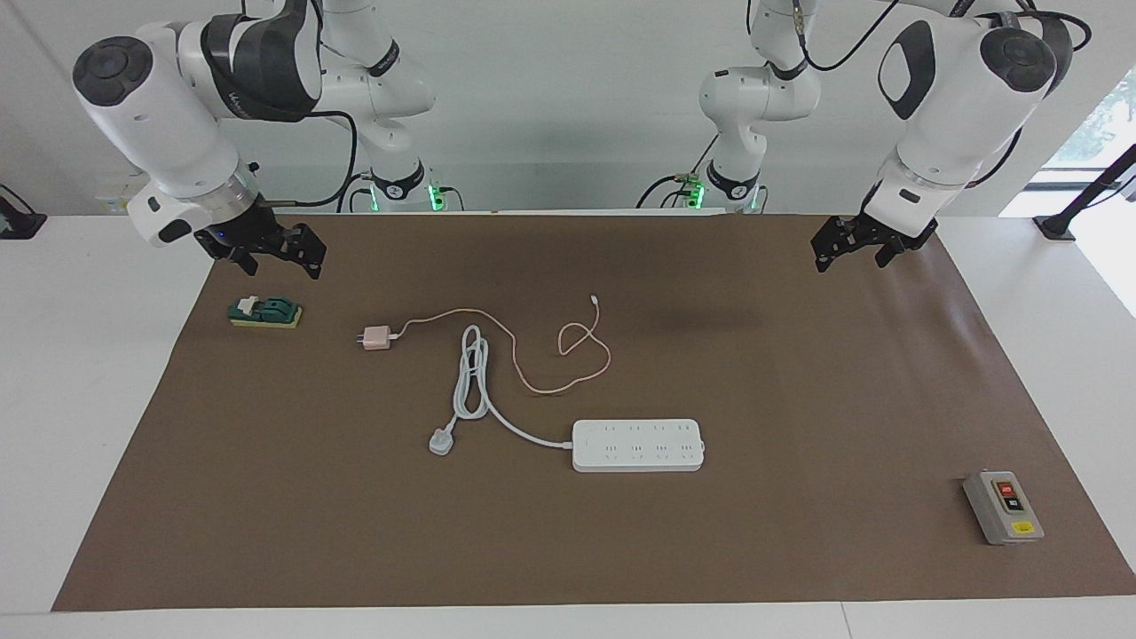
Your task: Plug charger into power strip
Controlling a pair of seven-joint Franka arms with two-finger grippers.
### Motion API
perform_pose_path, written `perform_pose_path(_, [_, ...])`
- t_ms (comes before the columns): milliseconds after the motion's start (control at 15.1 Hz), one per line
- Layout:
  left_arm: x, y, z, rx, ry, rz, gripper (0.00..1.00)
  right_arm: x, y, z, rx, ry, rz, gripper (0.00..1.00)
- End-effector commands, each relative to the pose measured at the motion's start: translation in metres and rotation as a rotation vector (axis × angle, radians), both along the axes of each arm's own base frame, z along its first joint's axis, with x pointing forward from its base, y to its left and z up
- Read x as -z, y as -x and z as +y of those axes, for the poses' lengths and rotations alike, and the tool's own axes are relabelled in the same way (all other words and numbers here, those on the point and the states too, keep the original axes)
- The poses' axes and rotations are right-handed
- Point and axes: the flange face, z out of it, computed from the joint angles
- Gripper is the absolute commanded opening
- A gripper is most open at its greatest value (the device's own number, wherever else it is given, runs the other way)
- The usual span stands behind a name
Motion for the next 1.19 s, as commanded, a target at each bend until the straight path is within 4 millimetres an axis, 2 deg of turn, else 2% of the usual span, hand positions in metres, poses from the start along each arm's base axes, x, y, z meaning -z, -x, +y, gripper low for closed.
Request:
perform_pose_path(0, [-0.007, -0.006, 0.0, 0.011, -0.004, -0.035, 1.0, -0.001, 0.002, -0.001, 0.013, 0.015, 0.002, 1.0])
perform_pose_path(464, [-0.006, -0.004, -0.001, 0.012, -0.005, -0.022, 1.0, 0.001, 0.001, 0.006, -0.001, 0.004, 0.001, 1.0])
perform_pose_path(662, [-0.006, -0.004, -0.003, 0.017, -0.005, -0.022, 1.0, 0.003, 0.0, 0.016, -0.02, 0.0, 0.007, 1.0])
perform_pose_path(861, [-0.002, -0.006, -0.004, 0.018, -0.005, -0.016, 1.0, 0.006, -0.002, -0.004, 0.015, 0.001, 0.007, 1.0])
perform_pose_path(1126, [0.003, -0.008, -0.006, 0.023, -0.007, -0.009, 1.0, 0.005, -0.001, 0.001, 0.05, 0.005, 0.005, 1.0])
